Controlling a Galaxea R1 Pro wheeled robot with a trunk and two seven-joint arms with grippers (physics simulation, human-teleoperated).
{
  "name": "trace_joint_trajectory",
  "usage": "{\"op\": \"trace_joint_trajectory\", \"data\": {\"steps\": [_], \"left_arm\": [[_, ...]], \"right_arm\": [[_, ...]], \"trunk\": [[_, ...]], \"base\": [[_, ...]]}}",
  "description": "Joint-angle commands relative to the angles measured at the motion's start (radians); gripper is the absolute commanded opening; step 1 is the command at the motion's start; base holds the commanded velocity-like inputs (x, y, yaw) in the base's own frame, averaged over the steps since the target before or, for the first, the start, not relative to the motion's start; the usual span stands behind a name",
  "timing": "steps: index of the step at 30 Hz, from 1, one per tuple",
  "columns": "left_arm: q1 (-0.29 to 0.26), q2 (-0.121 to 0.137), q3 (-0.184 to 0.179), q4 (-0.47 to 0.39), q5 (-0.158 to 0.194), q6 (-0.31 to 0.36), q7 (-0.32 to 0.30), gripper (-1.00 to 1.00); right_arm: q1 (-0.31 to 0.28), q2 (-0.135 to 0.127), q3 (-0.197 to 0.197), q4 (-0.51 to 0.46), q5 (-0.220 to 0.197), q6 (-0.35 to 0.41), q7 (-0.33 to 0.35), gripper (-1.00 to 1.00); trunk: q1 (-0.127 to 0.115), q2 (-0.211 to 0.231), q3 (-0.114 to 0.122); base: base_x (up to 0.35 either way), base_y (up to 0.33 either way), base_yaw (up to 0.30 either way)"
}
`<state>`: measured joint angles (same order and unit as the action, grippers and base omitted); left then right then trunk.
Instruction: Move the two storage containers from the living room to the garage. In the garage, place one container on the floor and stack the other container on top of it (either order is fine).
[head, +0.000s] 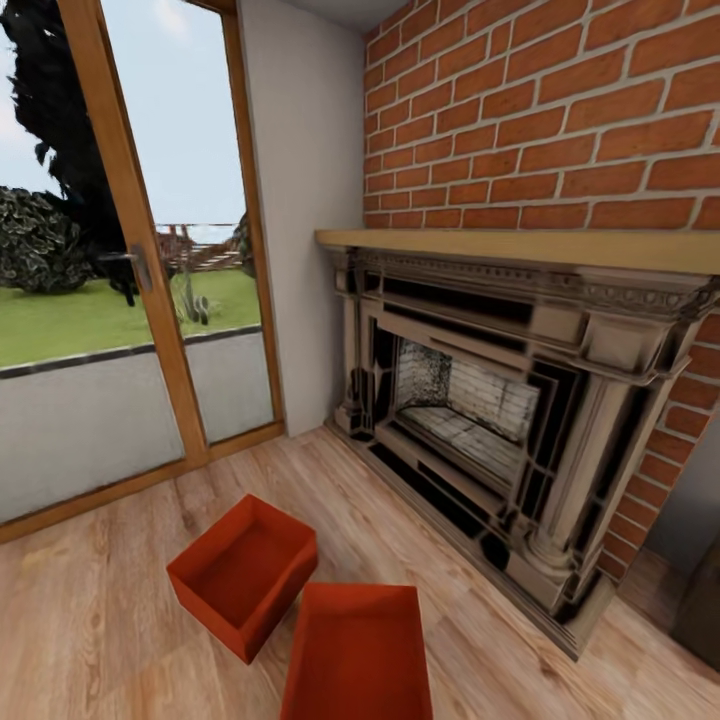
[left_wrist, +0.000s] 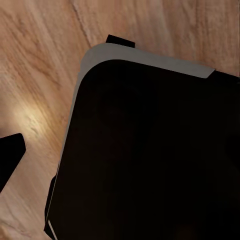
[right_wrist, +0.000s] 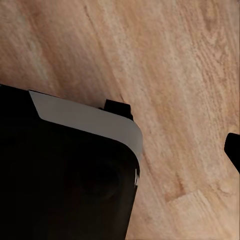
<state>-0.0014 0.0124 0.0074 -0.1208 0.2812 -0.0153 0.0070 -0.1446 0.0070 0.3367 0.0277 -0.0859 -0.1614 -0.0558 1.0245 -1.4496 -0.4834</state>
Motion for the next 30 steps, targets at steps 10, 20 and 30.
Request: {"op": "trace_joint_trajectory", "data": {"steps": [10, 20, 30], "left_arm": [[0.0, 0.0, 0.0, 0.0, 0.004, -0.002, 0.001, 1.0], [0.0, 0.0, 0.0, 0.0, 0.004, -0.002, 0.002, 1.0], [0.0, 0.0, 0.001, 0.0, 0.004, -0.002, 0.002, 1.0]], "right_arm": [[-0.001, -0.001, 0.008, 0.003, -0.008, -0.006, -0.002, 1.0], [-0.001, 0.001, 0.006, 0.003, -0.009, -0.005, -0.002, 1.0], [-0.001, 0.001, 0.01, 0.003, -0.008, -0.004, -0.002, 1.0]], "trunk": [[0.001, 0.0, -0.001], [0.001, 0.0, -0.001], [0.001, 0.0, -0.001]], "base": [[0.138, 0.043, 0.0], [0.002, 0.0, -0.048], [0.0, 0.0, -0.025]]}}
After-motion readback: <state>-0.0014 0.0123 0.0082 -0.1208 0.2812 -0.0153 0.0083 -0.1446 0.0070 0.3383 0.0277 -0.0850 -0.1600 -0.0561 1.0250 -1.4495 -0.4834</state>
